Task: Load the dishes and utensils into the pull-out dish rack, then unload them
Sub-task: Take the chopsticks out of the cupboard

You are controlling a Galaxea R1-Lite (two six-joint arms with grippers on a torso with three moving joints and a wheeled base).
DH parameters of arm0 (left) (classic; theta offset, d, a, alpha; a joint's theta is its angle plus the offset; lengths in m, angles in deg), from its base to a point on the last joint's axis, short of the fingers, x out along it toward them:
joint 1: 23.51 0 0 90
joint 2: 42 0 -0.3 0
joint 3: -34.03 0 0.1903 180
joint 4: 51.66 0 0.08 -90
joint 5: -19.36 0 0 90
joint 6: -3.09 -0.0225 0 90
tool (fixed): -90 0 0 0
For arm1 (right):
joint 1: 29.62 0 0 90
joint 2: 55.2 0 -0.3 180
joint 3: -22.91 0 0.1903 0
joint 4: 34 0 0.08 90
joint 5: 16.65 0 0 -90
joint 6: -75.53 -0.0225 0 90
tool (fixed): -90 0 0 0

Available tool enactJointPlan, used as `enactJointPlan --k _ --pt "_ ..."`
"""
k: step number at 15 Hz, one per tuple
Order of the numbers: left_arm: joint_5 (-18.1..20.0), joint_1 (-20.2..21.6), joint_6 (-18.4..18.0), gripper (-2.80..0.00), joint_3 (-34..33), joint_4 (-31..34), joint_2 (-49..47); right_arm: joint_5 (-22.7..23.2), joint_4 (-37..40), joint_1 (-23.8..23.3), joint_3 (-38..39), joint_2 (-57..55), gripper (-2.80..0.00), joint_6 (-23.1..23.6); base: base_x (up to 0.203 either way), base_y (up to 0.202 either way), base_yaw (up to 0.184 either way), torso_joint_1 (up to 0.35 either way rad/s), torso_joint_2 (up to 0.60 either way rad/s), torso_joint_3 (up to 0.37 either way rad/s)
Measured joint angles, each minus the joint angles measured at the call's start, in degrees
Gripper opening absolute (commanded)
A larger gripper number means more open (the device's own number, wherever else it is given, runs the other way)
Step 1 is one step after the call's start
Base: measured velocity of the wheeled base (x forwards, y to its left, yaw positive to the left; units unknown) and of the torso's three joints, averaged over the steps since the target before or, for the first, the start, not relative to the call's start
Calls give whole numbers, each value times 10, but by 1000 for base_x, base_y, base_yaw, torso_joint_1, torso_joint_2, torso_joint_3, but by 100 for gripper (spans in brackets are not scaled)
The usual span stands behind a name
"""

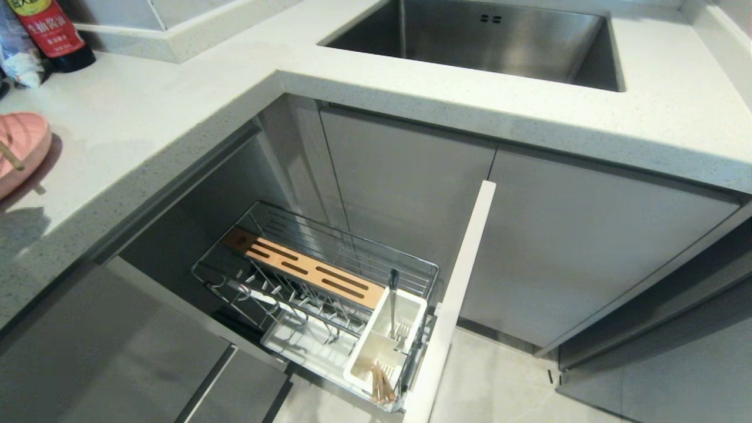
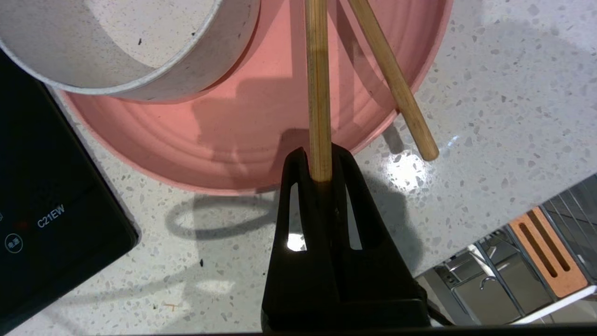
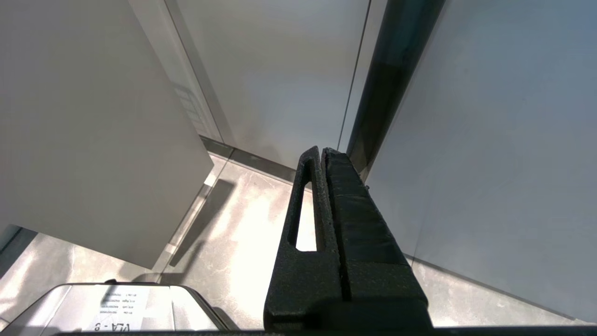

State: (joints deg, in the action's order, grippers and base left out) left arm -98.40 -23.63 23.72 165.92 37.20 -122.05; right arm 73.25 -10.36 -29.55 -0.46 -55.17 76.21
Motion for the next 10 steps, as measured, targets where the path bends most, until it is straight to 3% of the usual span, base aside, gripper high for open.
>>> enactJointPlan --k 10 --pt "1 14 -9 -280 1 0 -21 0 0 0 0 0 -280 0 0 0 0 0 0 0"
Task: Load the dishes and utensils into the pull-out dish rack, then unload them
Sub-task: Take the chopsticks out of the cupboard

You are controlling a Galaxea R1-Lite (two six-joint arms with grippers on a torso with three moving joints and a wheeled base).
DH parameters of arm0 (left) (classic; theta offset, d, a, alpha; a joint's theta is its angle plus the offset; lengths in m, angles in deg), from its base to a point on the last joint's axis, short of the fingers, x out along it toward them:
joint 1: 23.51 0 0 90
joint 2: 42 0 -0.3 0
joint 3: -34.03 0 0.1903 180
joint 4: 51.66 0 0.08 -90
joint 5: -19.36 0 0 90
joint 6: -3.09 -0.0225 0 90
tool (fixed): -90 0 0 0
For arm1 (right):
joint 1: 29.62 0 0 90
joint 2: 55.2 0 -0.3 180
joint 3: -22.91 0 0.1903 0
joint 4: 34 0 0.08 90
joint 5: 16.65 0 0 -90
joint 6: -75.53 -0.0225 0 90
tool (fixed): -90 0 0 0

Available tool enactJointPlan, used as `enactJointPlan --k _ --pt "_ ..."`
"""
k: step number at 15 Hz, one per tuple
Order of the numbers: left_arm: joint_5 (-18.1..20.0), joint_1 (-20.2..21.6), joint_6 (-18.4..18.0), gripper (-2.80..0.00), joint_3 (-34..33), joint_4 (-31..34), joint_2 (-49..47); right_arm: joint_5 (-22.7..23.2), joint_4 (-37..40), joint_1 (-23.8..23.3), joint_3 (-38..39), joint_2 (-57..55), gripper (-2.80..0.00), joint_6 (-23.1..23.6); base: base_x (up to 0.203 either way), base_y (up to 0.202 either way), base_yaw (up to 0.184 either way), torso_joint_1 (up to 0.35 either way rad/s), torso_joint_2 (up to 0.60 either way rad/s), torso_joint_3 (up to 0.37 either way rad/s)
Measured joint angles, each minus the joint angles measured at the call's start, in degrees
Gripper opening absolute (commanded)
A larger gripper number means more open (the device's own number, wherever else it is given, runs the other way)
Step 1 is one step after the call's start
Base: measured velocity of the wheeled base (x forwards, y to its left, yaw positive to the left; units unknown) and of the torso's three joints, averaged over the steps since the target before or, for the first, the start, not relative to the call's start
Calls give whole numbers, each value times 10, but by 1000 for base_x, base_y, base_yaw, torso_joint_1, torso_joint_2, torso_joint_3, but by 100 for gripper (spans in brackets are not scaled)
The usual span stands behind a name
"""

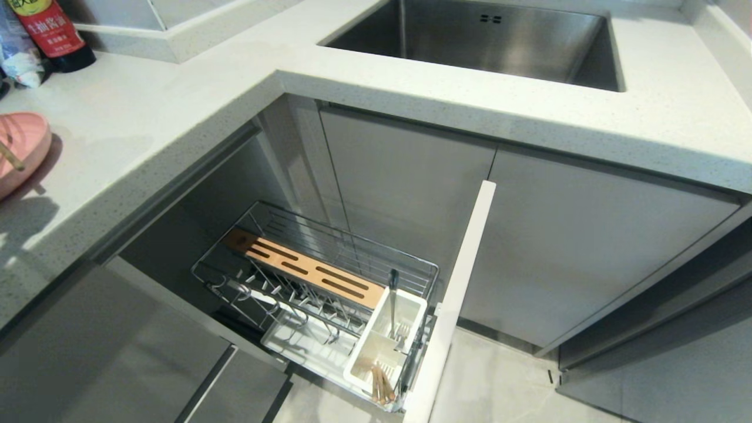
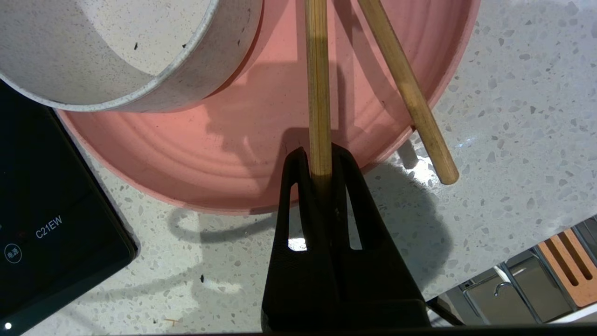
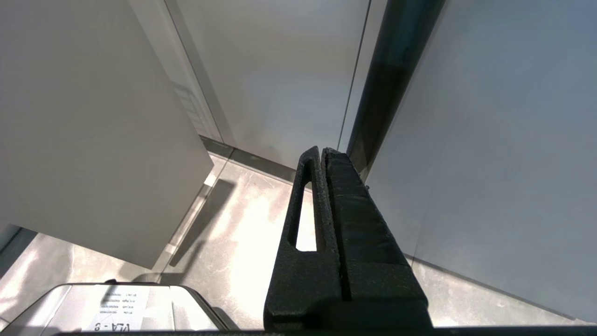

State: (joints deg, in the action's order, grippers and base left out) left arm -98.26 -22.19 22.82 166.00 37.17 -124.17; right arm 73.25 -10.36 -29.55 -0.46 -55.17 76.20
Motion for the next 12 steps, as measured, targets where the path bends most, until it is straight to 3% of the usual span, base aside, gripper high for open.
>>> enactJointPlan --k 4,5,12 --pt "0 0 0 -280 0 0 -1 0 0 0 0 0 -280 0 0 0 0 0 0 0" --pt "1 2 0 0 0 0 -1 0 0 0 0 0 -280 0 0 0 0 0 0 0" --pt "-1 6 2 0 3 0 5 0 0 0 0 0 -280 0 0 0 0 0 0 0"
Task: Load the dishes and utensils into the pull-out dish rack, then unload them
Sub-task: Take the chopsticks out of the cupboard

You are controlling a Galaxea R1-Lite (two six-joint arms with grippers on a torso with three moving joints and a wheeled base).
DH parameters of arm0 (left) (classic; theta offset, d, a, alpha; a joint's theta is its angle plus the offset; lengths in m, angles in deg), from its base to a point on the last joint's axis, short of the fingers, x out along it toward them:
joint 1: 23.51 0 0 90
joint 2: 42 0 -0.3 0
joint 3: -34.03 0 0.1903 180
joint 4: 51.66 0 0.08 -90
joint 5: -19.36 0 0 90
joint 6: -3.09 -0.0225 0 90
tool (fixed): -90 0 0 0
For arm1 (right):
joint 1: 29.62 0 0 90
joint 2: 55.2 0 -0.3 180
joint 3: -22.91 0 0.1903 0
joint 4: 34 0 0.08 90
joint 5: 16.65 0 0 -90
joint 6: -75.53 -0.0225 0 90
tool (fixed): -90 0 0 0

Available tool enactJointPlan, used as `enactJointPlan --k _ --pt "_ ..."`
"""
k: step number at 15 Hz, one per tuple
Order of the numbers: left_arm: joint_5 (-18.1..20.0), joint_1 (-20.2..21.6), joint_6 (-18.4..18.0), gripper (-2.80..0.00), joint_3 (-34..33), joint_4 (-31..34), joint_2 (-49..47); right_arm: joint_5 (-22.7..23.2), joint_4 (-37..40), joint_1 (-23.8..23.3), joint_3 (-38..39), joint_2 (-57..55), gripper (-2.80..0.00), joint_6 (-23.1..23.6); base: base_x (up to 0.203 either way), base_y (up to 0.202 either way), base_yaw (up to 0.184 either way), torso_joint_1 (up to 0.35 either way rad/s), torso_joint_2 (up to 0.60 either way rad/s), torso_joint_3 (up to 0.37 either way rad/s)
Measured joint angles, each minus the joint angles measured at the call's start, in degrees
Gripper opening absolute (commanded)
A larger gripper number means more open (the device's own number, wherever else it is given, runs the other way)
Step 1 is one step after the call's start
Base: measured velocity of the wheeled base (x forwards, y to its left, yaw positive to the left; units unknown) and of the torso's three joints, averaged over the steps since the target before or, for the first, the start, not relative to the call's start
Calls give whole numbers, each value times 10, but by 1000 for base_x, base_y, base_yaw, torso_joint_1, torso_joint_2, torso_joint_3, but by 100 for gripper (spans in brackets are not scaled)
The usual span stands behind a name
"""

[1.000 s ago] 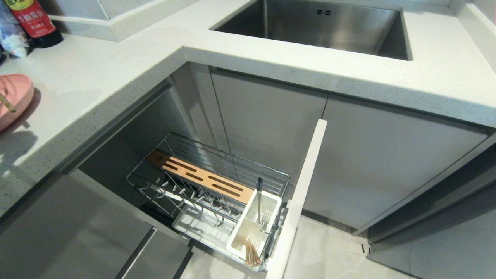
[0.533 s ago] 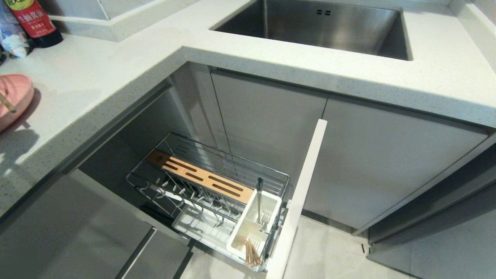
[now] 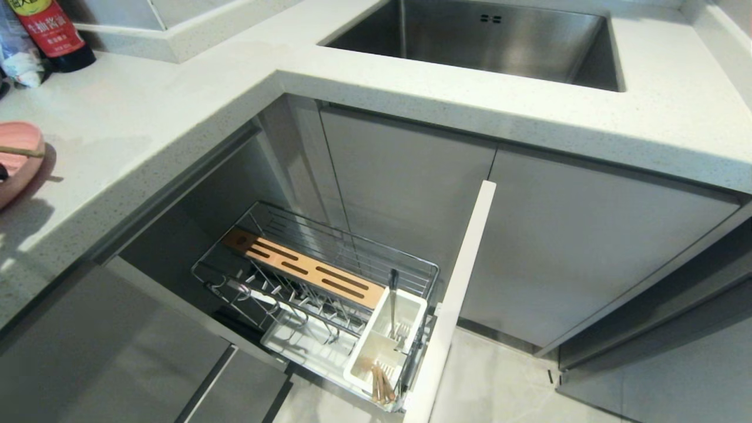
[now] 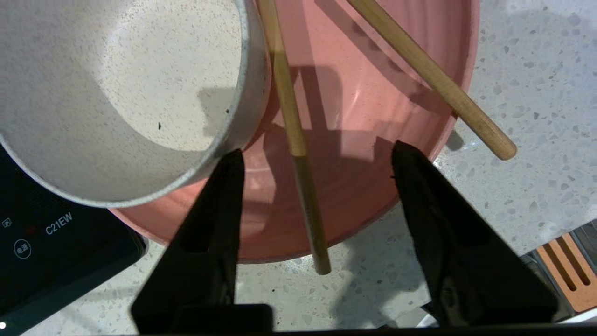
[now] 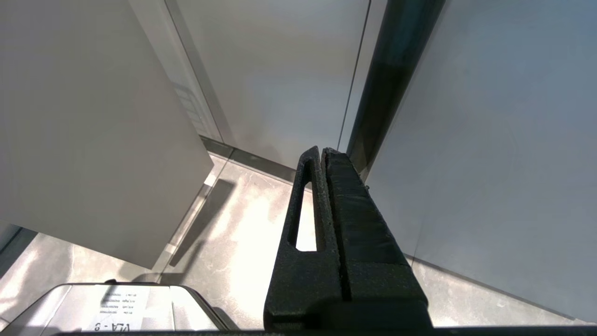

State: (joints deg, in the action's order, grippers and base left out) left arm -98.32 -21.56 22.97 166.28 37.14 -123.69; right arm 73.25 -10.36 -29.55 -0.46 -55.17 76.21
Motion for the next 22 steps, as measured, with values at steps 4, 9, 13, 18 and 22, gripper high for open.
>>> enactJointPlan --k 4,9,13,18,22 --pt "0 -4 0 0 1 -3 17 0 0 0 0 0 -280 0 0 0 0 0 0 0" --pt "-1 -13 0 -280 1 -2 49 0 0 0 0 0 -280 0 0 0 0 0 0 0" --pt "-3 -34 0 -280 -4 -2 82 0 0 0 0 0 -280 0 0 0 0 0 0 0" --pt "-8 -140 21 -280 -4 -115 128 0 0 0 0 0 -280 0 0 0 0 0 0 0" --pt "-8 -273 116 -280 -22 -227 145 0 0 0 0 0 -280 0 0 0 0 0 0 0"
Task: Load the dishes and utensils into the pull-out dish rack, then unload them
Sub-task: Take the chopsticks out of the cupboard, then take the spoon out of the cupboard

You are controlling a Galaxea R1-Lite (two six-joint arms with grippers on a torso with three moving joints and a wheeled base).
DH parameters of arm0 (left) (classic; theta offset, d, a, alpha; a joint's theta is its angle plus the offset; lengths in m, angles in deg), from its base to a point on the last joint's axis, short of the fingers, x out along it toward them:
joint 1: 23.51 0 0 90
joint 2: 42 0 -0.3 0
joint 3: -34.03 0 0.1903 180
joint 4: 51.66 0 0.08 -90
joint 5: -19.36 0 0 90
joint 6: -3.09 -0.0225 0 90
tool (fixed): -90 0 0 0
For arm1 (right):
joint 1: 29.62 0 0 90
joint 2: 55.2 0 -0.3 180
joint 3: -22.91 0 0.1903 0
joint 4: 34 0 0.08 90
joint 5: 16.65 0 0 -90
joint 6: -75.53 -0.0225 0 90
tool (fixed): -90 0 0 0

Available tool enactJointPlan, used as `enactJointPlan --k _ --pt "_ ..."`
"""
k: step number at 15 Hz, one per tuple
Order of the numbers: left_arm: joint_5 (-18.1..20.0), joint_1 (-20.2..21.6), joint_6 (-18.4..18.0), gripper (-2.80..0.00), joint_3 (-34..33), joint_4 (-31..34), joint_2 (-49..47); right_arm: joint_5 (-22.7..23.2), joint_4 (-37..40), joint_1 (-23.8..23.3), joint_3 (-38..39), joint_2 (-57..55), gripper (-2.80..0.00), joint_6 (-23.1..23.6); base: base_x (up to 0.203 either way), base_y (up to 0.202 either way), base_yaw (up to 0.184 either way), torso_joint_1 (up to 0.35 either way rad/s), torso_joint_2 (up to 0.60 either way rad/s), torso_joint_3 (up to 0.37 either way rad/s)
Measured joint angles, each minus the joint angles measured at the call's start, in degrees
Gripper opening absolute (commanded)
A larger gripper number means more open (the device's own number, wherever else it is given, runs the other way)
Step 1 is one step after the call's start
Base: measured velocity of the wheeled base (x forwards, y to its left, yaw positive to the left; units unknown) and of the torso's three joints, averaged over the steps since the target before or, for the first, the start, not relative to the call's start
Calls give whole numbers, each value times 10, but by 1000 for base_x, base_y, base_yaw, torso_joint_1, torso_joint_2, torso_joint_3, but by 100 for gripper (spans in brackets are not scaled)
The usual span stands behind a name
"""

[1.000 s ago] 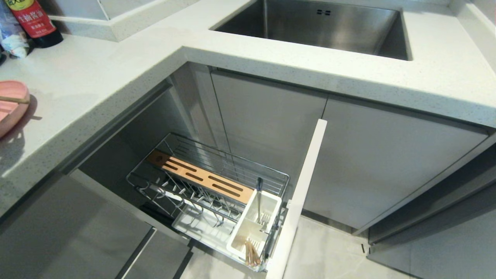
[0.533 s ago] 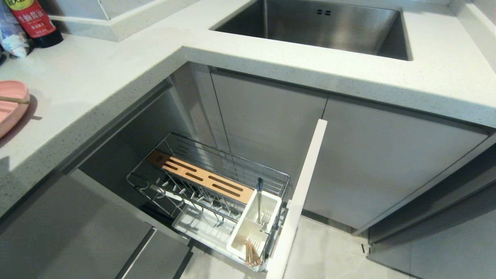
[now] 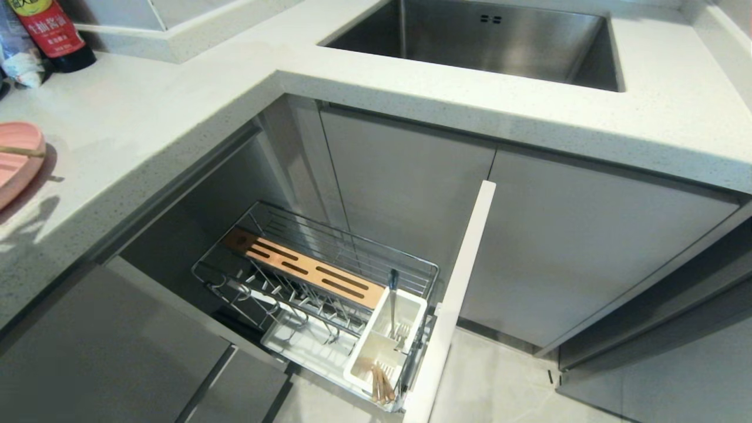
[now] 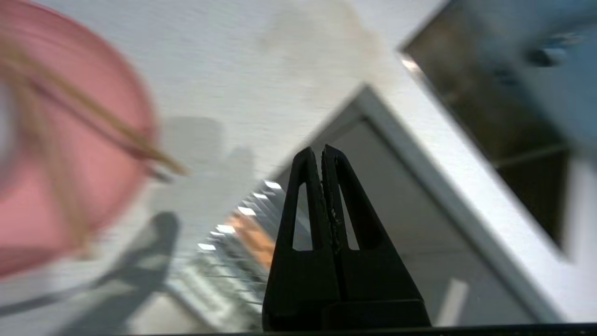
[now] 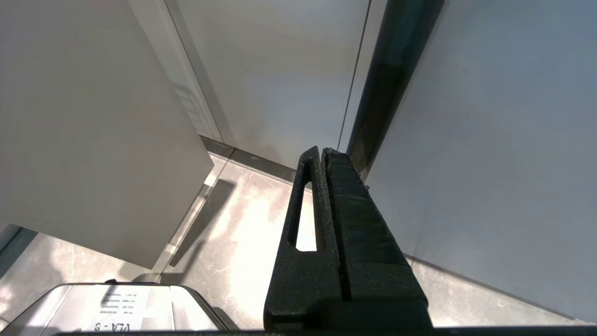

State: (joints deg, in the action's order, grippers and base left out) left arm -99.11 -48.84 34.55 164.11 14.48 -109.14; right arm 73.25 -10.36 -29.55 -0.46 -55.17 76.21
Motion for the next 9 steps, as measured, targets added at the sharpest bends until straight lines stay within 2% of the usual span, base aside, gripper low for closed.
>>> enactJointPlan --k 2,4,6,9 --pt "1 -81 50 -280 -25 -28 -1 0 0 0 0 0 -280 0 0 0 0 0 0 0" --pt "1 -152 75 -280 -64 -34 -10 0 0 0 0 0 -280 0 0 0 0 0 0 0" --pt "2 -192 69 -280 -114 -27 -40 0 0 0 0 0 -280 0 0 0 0 0 0 0" --pt "5 -216 54 -280 -169 5 -102 0 0 0 0 0 -280 0 0 0 0 0 0 0"
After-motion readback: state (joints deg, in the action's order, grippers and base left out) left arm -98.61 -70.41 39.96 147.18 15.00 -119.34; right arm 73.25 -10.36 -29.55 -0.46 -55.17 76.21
